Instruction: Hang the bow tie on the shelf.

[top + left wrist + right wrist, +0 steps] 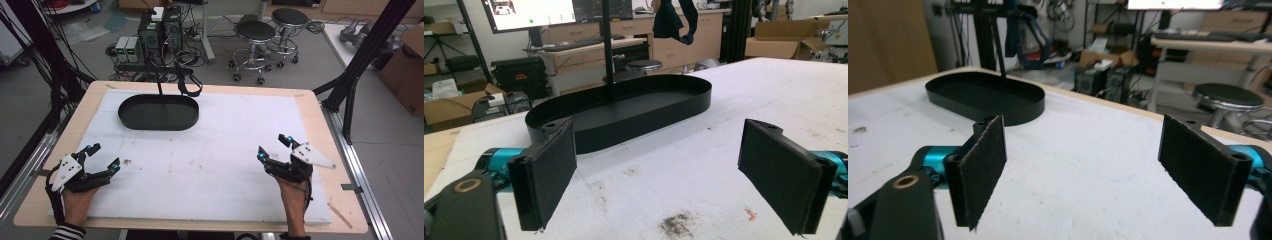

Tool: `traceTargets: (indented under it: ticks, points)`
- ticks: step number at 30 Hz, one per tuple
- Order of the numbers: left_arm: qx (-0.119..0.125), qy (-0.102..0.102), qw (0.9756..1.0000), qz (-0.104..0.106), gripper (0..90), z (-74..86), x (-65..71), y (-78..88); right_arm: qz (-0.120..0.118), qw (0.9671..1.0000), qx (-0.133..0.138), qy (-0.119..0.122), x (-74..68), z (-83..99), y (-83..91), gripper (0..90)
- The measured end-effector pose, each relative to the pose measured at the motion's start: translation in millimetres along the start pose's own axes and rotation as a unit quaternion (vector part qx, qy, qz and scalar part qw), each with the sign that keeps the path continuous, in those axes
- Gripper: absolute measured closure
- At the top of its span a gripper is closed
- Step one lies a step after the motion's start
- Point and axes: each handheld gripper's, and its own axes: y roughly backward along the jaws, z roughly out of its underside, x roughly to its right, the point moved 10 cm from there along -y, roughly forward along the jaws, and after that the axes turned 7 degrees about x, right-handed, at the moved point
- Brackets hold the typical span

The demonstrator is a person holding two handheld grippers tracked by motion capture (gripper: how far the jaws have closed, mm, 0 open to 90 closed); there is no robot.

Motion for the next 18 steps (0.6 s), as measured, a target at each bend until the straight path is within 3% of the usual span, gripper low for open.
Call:
traceTargets:
  ticks: [8, 11, 15, 18]
  points:
    - [-0.006, 0.001, 1.0000, 0.000, 16.1, 1.0, -0.1, -1.4, 0.047, 0.9984, 0.029, 0.011, 8.2, 34.8, 20.7, 11.6]
    - [-0.007, 0.000, 1.0000, 0.000, 16.1, 1.2, 0.0, -1.5, 0.072, 0.9969, 0.024, 0.017, 13.6, 47.3, 24.7, 11.4]
    - [-0.008, -0.003, 1.0000, 0.001, 16.1, 1.2, 0.3, -1.4, 0.090, 0.9952, 0.037, 0.005, 20.2, 54.3, 26.0, 11.4]
    - [-0.007, -0.004, 1.0000, 0.001, 16.0, 1.0, 0.4, -1.2, 0.098, 0.9942, 0.042, 0.013, 21.5, 53.5, 26.0, 11.4]
